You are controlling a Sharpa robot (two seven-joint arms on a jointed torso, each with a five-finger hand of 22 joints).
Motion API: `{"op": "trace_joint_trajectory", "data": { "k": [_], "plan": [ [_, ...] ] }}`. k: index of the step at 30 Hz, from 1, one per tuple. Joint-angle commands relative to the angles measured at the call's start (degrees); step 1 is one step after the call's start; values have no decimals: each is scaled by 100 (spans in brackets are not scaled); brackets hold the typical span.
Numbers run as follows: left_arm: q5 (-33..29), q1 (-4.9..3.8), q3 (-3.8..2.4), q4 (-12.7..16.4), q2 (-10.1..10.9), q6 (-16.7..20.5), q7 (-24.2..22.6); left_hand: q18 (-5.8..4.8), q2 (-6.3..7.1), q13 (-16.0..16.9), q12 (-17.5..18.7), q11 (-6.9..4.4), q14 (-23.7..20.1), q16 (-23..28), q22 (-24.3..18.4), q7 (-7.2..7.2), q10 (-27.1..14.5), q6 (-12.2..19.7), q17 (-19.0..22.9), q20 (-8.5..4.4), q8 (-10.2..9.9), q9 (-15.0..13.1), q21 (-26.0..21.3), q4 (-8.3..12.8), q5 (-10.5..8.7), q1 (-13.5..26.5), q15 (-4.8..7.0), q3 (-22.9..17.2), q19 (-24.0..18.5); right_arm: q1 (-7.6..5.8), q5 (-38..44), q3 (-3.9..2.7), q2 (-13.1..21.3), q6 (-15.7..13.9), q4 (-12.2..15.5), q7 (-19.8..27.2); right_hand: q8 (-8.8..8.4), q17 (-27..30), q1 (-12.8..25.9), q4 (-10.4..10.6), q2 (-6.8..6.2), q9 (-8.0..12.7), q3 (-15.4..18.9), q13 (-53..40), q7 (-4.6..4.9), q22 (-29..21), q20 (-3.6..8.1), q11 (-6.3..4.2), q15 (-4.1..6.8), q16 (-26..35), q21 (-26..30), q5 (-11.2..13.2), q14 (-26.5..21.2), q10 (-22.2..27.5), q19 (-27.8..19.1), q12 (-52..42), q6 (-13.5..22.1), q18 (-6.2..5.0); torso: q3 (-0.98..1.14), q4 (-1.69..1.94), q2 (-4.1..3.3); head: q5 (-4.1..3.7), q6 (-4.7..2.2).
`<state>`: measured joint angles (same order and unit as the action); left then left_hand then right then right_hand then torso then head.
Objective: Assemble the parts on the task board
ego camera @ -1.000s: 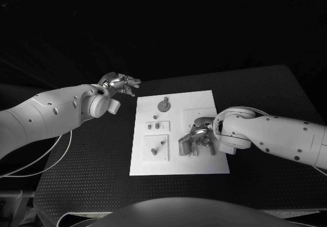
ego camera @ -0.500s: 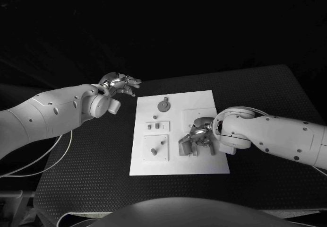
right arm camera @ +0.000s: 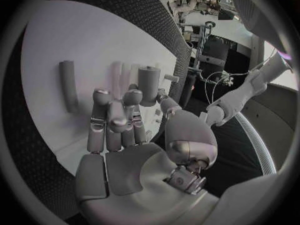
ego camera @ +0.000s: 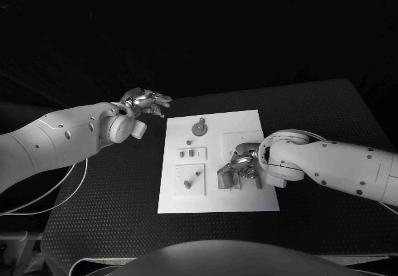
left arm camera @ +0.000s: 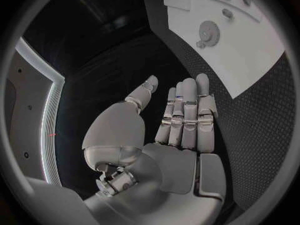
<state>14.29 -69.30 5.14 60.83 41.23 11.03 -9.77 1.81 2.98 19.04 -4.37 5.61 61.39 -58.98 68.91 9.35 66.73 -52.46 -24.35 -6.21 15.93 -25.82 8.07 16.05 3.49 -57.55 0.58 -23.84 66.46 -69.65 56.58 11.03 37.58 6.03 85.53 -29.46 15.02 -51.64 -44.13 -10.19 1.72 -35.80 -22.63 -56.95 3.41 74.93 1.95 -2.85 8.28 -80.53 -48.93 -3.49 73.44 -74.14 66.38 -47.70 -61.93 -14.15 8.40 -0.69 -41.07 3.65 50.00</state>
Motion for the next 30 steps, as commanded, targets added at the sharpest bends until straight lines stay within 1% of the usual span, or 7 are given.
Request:
{"op": "trace_joint_trajectory", "data": {
  "k": [1,4,8,9,13,17,30],
  "plan": [
    [18,-8,-3,7,-5,-83,-29,66,-7,10,0,8,42,28,6,13,-18,42,-8,-10,29,7,-24,-5,-19,72,7,19,30,29,97,14,-8,3,-16,-33,-10,10,65,-514,27,-4,-559,7,26,84,7,8,43,24,22,-14,12,-6,25,-3,-3,-85,2,-2,-1,7,0],
    [18,-8,-3,7,-5,-84,-29,66,-8,10,0,8,42,28,6,13,-18,43,-8,-10,29,7,-24,-5,-19,74,7,19,30,35,91,14,-10,14,-3,-31,-16,11,130,-480,-38,-11,-570,7,27,82,8,9,43,28,28,-15,11,-1,25,-2,5,-85,2,-2,0,5,0],
    [18,-8,-3,2,-7,-83,-30,67,-8,10,0,8,42,28,7,13,-18,43,-8,-10,29,7,-25,-5,-19,75,7,18,31,44,89,14,-14,-11,-11,-24,-24,13,245,-348,-306,-26,-633,9,25,76,21,9,45,41,45,-19,11,9,31,2,16,-85,3,0,2,9,0],
    [18,-8,-3,3,-7,-84,-29,67,-8,10,0,8,42,28,7,13,-18,44,-8,-10,29,7,-25,-5,-19,76,7,18,31,45,87,14,-13,-30,-14,-14,-28,15,273,-299,-414,-30,-662,10,26,74,27,9,46,46,49,-20,12,13,36,4,21,-85,2,1,2,2,0],
    [18,-8,-3,-1,-11,-87,-27,67,-8,10,1,8,42,29,7,13,-19,45,-9,-10,29,8,-26,-4,-18,78,7,17,31,45,84,14,-12,-59,-7,-4,-34,15,344,-80,-692,-56,-801,12,27,73,46,5,49,60,63,-16,17,18,52,4,32,-85,3,1,2,2,0],
    [18,-8,-3,-5,-12,-89,-27,68,-10,10,1,8,42,29,8,13,-19,45,-9,-11,29,8,-26,-3,-18,78,8,15,31,48,83,14,-9,-63,-8,8,-36,11,382,92,-865,-80,-897,10,24,77,56,5,52,65,69,-13,20,20,61,0,38,-85,2,0,0,-7,0],
    [18,-8,-3,-11,-21,-87,-29,68,-8,10,2,8,42,30,10,14,-22,49,-11,-11,29,9,-29,0,-18,82,7,12,31,50,83,13,-8,-108,-8,6,-41,6,388,251,-989,-109,-977,7,28,84,60,8,50,73,73,-9,20,31,64,0,55,-85,0,0,1,0,0]
  ]
}}
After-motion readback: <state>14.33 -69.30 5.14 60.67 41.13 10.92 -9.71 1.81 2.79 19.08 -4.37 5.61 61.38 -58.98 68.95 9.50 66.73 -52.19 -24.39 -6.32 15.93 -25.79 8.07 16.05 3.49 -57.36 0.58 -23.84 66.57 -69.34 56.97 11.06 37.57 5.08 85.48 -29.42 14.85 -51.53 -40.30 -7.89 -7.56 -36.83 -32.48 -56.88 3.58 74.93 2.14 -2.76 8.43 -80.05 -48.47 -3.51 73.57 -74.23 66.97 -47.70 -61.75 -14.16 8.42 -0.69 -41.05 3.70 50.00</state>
